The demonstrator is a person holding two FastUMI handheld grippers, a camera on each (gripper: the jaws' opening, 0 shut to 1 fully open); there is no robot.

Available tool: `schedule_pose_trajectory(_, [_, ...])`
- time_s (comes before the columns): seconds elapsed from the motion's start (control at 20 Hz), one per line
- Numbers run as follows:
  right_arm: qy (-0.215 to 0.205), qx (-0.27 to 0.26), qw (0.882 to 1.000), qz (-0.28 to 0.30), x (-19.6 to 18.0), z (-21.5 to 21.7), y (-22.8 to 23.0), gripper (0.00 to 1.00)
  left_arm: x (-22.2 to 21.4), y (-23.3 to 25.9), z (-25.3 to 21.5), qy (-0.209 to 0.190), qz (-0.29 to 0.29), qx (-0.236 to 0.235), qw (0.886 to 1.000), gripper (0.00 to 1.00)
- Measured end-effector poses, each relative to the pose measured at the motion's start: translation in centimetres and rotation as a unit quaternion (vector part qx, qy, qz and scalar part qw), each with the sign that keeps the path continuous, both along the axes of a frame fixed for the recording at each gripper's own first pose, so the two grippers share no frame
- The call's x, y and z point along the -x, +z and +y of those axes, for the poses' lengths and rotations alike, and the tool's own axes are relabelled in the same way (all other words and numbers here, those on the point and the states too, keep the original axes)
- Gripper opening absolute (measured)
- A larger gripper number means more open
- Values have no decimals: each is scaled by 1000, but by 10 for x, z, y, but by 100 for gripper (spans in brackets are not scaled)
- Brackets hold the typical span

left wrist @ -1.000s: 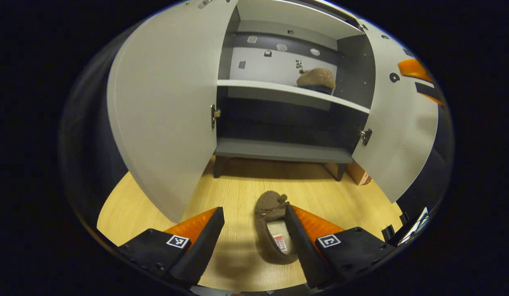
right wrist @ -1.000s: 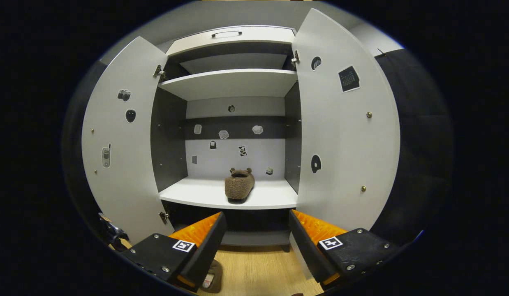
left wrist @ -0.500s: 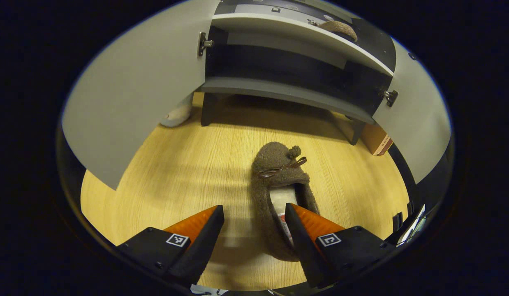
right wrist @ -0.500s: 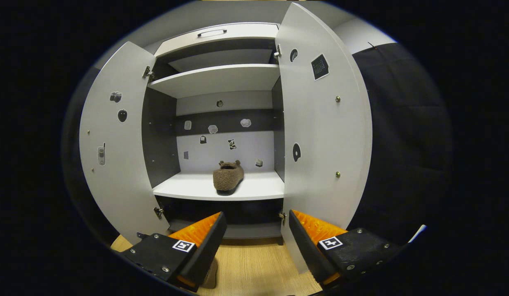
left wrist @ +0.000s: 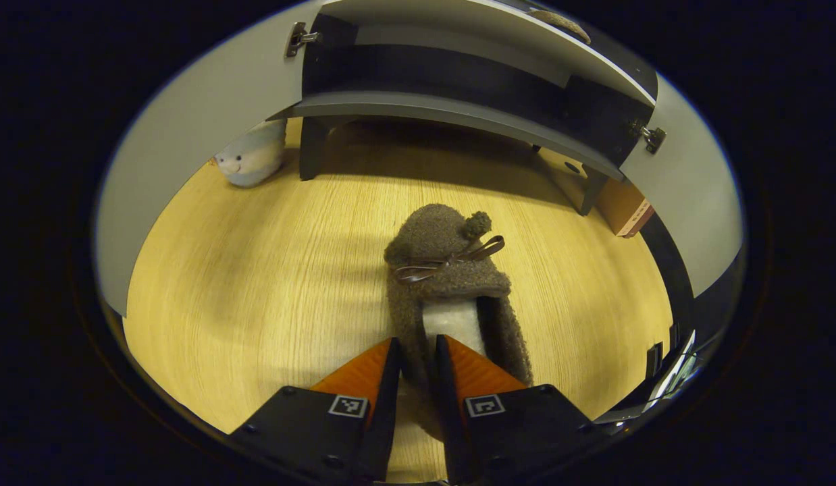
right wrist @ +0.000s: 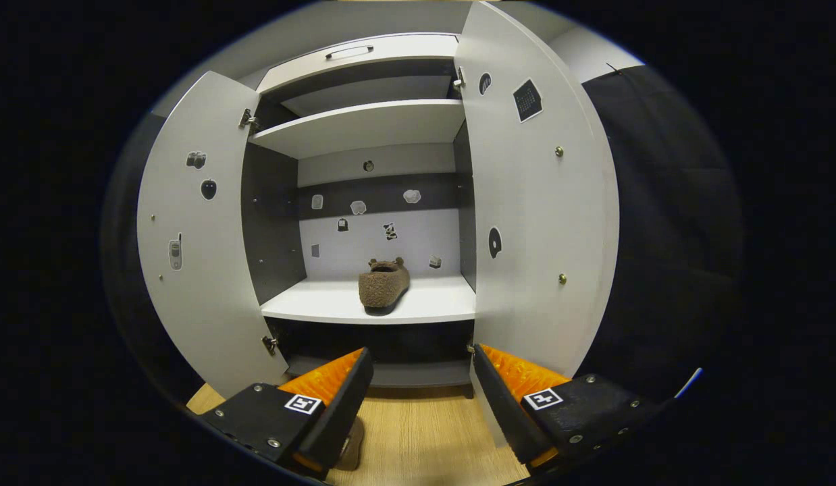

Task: Grab one shoe with the right hand and put it into the shoe cabinet, grab the other shoe with the left hand and put it into the shoe cabinet; then close the right door with the right hand and the left door with the left hand.

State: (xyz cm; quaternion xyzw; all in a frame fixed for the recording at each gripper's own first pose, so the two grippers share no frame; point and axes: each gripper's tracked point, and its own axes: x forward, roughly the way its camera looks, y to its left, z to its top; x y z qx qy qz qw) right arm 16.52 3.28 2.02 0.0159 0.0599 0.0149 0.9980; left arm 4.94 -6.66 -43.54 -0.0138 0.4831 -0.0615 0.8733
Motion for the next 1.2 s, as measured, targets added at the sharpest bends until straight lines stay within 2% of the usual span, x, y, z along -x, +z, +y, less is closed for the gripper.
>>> schedule_pose_trajectory(0.05, [0,2,1000,-1,1,0,0,93,-3,-1,3,-5,3,-12,1000,38])
schedule_pose_trajectory(0.15, [1,4,1000,-4,1,1,1,93,-2,7,9,-7,7,-23,1000,16])
schedule_pose_trajectory(0.25, [6,3,1000,-6,3,4,2,93,-6,25,13,-5,-2,-28,1000,7])
schedule_pose_trajectory(0.45, [11,4,1000,-16,6,2,8,93,-20,70,24,-8,-25,-14,1000,7])
schedule_pose_trajectory(0.7, [17,-3,1000,-25,10,4,15,93,-47,175,33,-6,-76,13,997,7])
schedule_pose_trajectory(1.0, [22,-2,999,-44,21,4,28,93,-82,299,27,4,-175,29,984,7])
schedule_pose_trajectory(1.2, [21,8,998,-61,30,2,41,93,-129,371,31,12,-227,32,973,7])
